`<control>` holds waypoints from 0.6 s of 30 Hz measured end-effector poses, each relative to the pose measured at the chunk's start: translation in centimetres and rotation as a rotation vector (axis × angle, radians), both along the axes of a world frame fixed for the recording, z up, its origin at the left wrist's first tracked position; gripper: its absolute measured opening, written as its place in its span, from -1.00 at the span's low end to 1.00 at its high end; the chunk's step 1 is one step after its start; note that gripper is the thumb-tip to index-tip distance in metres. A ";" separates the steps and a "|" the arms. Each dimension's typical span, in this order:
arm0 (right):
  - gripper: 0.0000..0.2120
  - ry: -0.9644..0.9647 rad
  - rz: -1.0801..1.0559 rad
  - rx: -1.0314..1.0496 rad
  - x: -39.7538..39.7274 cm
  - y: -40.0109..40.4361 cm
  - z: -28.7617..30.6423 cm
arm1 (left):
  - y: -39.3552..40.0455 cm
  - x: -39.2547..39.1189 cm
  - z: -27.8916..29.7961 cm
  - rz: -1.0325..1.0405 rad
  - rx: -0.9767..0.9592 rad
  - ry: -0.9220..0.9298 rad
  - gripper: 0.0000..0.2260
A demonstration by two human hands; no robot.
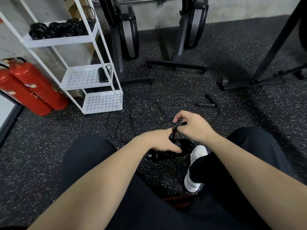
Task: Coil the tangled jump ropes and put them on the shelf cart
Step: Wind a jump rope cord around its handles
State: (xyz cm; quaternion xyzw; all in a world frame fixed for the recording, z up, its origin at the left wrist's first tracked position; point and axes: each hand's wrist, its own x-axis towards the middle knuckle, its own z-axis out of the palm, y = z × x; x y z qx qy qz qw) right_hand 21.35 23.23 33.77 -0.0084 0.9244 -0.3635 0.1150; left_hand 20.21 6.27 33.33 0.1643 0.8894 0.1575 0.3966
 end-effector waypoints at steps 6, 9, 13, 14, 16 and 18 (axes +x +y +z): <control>-0.78 0.030 0.083 0.073 0.2 -0.4 0.2 | -0.5 -0.5 -1.3 0.194 0.090 0.009 -0.67; -0.85 0.052 0.120 0.100 0.2 -0.5 0.1 | -0.5 -0.5 -1.0 0.228 0.080 0.056 -0.70; -0.88 0.064 0.124 0.068 0.0 -0.5 -0.1 | -0.2 -0.8 -1.6 0.245 0.084 0.166 -0.66; -0.87 0.061 0.131 0.075 -0.1 -0.4 -0.2 | -0.1 -0.9 -1.8 0.257 0.076 0.190 -0.65; -0.85 0.038 0.151 0.081 -0.1 0.0 -0.3 | -0.2 -0.9 -2.2 0.292 0.052 0.232 -0.67; -0.83 0.002 0.151 0.013 -0.3 0.4 -0.5 | -0.5 -1.0 -2.5 0.337 0.038 0.281 -0.71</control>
